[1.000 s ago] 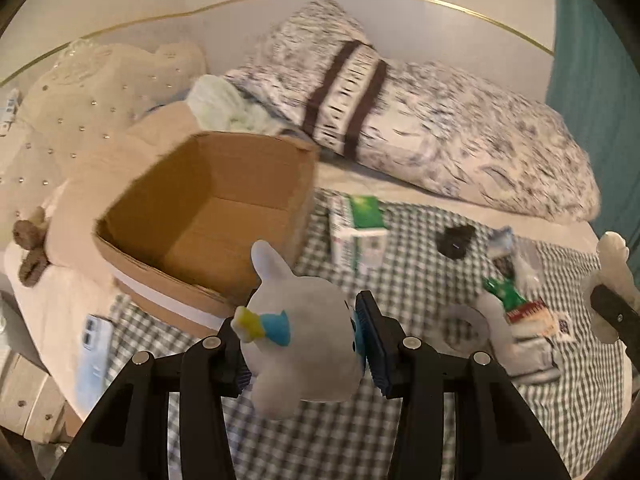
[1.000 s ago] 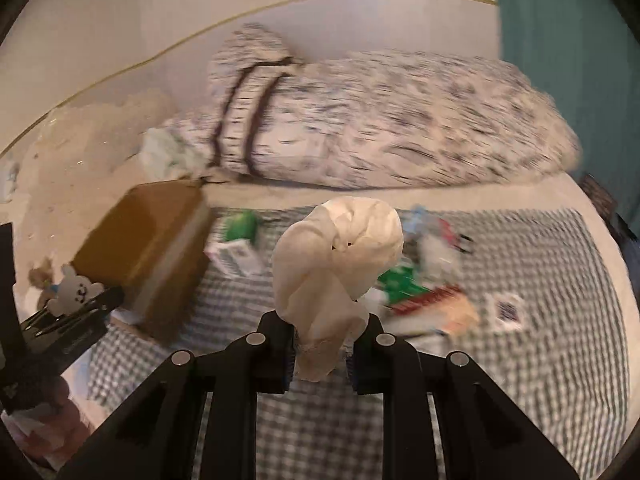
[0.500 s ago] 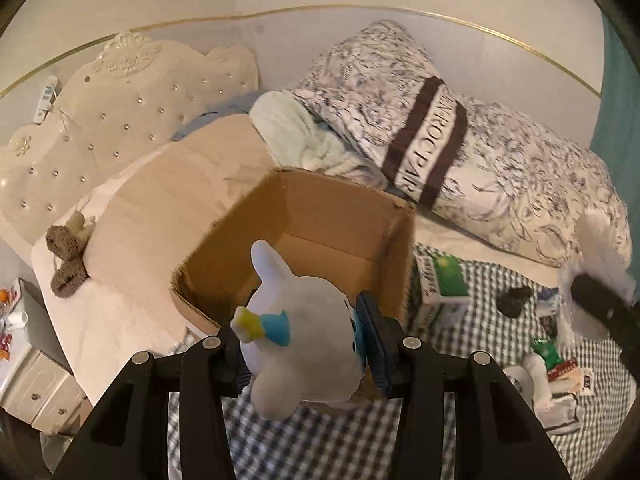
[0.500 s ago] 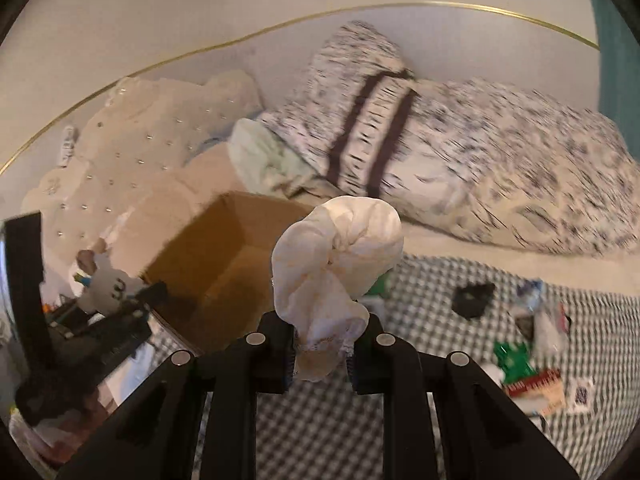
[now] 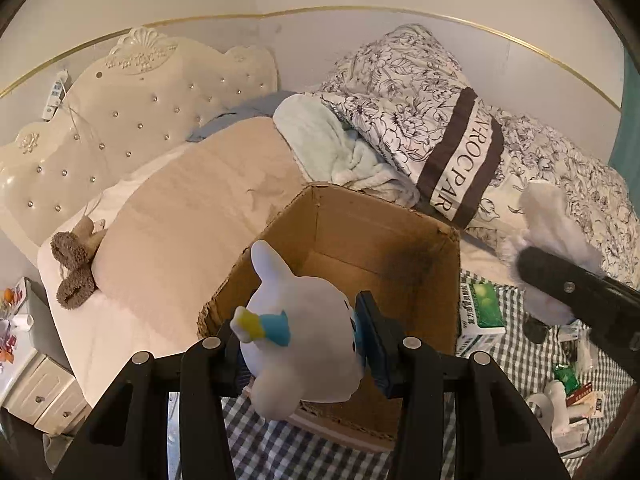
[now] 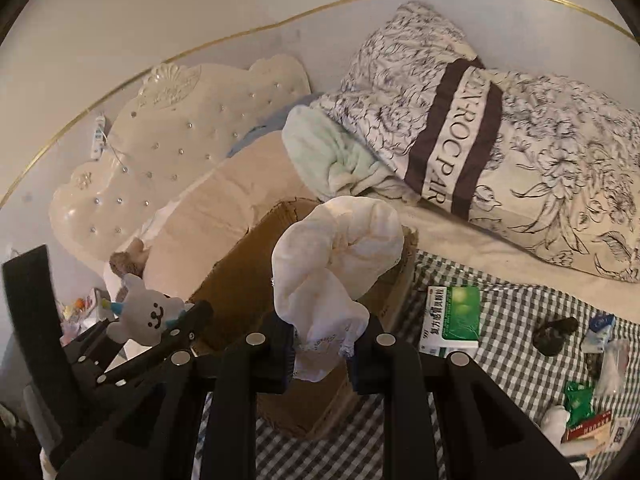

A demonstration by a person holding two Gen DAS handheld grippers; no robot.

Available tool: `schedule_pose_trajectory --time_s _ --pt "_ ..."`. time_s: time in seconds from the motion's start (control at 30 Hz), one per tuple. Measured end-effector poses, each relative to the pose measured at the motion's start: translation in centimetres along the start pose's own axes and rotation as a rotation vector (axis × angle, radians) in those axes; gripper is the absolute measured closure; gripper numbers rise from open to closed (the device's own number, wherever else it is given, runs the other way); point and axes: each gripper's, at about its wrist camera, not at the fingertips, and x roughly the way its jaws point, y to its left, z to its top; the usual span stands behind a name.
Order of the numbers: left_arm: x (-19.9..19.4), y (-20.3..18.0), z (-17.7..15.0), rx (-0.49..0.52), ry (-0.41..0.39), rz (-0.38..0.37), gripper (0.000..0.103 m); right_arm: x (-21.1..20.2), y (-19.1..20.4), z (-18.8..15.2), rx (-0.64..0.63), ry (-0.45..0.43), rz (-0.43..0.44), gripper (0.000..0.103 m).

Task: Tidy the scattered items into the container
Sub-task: 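Carry the plush toy with the left tool while the right tool carries the tissue to the cardboard box, then open the left tool over the box while the right tool releases the tissue inside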

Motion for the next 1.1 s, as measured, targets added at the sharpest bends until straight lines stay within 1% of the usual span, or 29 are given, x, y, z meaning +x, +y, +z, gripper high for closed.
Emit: schedule_pose_trajectory --time_s 0.07,0.23,0.33,0.6,0.67,0.77,0.8,0.83,0.87,0.9,0.93,0.97,1.03,1.1 --pt "0.8 0.1 0.0 -0.001 0.01 0.002 0.056 1.2 0.2 0.2 -0.013 0.011 -0.013 0.084" --pt "2.6 0.4 -0.2 -0.009 0.037 0.007 0.056 4.0 0.2 0.5 -0.026 0.053 -0.007 0.084" --pt "3.4 0.4 -0.4 -0.003 0.04 0.011 0.056 5.6 0.1 0.5 -0.029 0.073 -0.015 0.084" --pt "5.7 0.5 -0.8 -0.004 0.062 0.015 0.056 8.9 -0.1 0.6 -0.044 0.109 -0.024 0.084" --pt "6.1 0.4 -0.9 0.002 0.065 0.004 0.056 9.6 -0.2 0.5 -0.037 0.123 -0.02 0.084" --pt "6.0 0.4 -1.0 0.003 0.044 -0.003 0.051 10.5 -0.2 0.4 -0.037 0.139 -0.021 0.083" --pt "6.0 0.5 -1.0 -0.001 0.043 -0.001 0.04 10.7 -0.2 0.4 -0.039 0.139 -0.021 0.082" --pt "6.0 0.6 -1.0 -0.005 0.043 0.001 0.025 10.8 -0.2 0.4 -0.038 0.136 -0.024 0.078" --pt "6.0 0.7 -1.0 -0.01 0.037 0.004 0.02 10.8 -0.3 0.3 -0.035 0.131 -0.02 0.069" --pt "5.8 0.7 -1.0 -0.012 0.029 0.008 0.017 10.8 -0.3 0.3 -0.036 0.128 -0.006 0.057" --pt "5.7 0.8 -1.0 -0.013 0.022 0.01 0.014 10.6 -0.3 0.4 -0.036 0.12 0.007 0.029" --pt "5.7 0.8 -1.0 -0.013 0.022 0.009 0.012 10.3 -0.4 0.4 -0.028 0.098 0.011 0.011" --pt "5.6 0.8 -1.0 -0.014 0.023 0.008 0.011 9.3 -0.4 0.7 -0.027 0.049 0.005 0.011" --pt "5.4 0.9 -1.1 -0.019 0.022 0.01 0.011 8.6 -0.3 1.0 -0.029 0.034 0.003 0.011"
